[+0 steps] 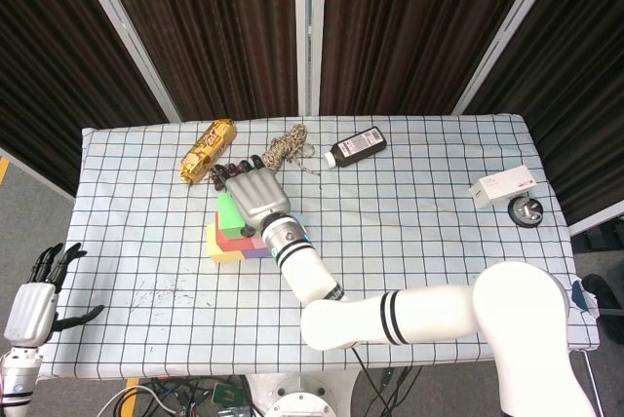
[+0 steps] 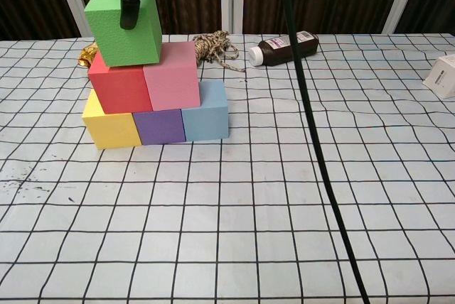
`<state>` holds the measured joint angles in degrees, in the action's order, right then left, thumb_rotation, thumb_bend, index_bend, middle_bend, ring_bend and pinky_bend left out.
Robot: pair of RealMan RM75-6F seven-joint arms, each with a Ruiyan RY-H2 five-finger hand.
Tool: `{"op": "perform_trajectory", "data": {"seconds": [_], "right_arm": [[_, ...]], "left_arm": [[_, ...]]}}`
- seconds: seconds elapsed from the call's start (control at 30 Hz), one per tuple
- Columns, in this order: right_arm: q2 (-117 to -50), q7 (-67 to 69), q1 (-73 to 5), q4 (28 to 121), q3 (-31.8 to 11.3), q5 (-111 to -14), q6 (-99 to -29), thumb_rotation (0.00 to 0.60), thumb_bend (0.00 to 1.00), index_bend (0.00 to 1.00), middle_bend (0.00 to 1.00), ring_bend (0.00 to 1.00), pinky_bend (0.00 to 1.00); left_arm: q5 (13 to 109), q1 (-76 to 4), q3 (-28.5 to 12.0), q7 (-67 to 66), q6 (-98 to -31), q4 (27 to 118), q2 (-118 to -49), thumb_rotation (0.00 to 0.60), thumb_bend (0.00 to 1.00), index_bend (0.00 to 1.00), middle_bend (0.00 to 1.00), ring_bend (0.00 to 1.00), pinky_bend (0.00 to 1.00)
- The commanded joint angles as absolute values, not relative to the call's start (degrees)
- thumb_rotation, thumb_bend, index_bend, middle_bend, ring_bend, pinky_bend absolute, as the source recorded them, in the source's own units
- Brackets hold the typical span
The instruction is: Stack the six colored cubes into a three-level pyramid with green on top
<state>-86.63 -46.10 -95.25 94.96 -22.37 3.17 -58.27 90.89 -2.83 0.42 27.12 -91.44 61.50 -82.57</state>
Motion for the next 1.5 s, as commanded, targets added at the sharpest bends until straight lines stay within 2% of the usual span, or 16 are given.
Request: {"op": "perform_trajectory", "data": {"seconds": [0.03, 1.5], "right_arm": [[-86.7, -46.3, -95.2, 94.9, -22.5, 3.3, -58.3, 0.600, 0.13, 0.00, 0.50, 0.09, 0.00], [-89.0, -51.1, -95.4, 94.3, -25.0, 5.9, -61.1, 0.600, 0.14, 0.00, 0.50, 0.09, 0.00]], "left_arm": [[90.9, -2.8, 0.4, 27.1, -91.5, 61.5, -82.6, 0.600, 0.00, 0.06, 0.18, 0.00, 0.05], [90.6, -2.8, 0.3, 29.2, -91.1, 61.1, -82.5, 0.600, 0.00, 0.06, 0.18, 0.00, 0.05]]}}
